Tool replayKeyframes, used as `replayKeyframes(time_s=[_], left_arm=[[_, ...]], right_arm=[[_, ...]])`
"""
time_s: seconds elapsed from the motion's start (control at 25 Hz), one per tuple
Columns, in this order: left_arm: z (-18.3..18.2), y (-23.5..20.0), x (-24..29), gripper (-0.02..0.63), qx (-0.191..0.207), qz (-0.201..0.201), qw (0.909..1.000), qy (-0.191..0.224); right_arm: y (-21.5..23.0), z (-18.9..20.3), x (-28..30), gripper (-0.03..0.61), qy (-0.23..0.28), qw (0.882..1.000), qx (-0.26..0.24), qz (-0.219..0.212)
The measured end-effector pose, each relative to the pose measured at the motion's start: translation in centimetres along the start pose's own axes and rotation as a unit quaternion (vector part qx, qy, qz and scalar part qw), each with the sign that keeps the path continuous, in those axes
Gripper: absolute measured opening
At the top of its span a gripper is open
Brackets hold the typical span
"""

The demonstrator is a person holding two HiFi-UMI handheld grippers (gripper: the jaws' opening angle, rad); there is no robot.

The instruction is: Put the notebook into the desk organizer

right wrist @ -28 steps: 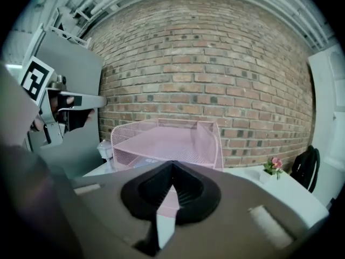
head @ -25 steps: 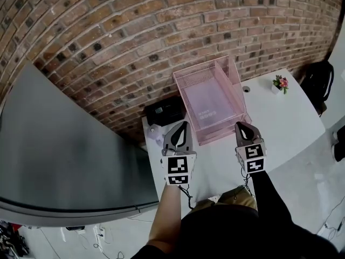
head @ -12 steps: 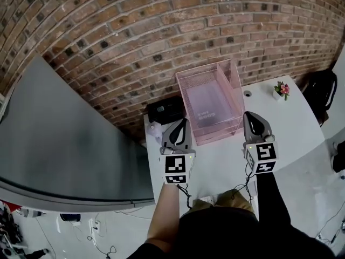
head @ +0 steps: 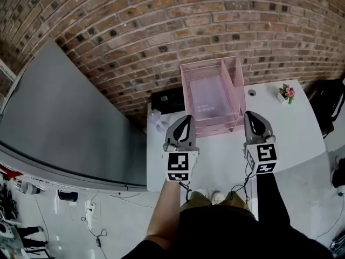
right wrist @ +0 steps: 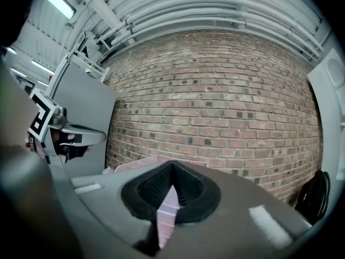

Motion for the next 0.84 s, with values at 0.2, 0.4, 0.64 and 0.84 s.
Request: replayKeyframes(time_s=[0.2, 0.4, 0.64, 0.84], left_arm=[[0.0, 1.9, -1.0, 0.008, 0.008, -0.013, 0.9999, -0.006], [-0.1, 2.8, -1.1, 0.008, 0.019, -0.017, 0.9996, -0.009], [-0.1, 3.1, -0.3, 0.008, 0.027, -0.015, 0.9995, -0.009], [-0.2, 2.9, -0.1, 0.008, 0.033, -0.014, 0.9993, -0.013]], right_arm=[[0.8, 0.2, -1.3, 0.0, 0.006, 1.0, 0.008, -0.017], [1.5, 0.0, -1.6, 0.0, 0.014, 1.0, 0.015, -0.024], [2.2, -0.3, -1.0, 0.0, 0.022, 0.999, 0.011, -0.029], [2.2, -0.7, -0.4, 0.0, 0.025, 0.999, 0.011, -0.039]])
Point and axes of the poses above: the fingertips, and each gripper's own axes: x forward along the fingers, y to its right, z out of its underside, the point moved 10 cm from there along -x, backward along the fingers, and after that the axes turned 14 degrees about y, right-handed, at the moved point
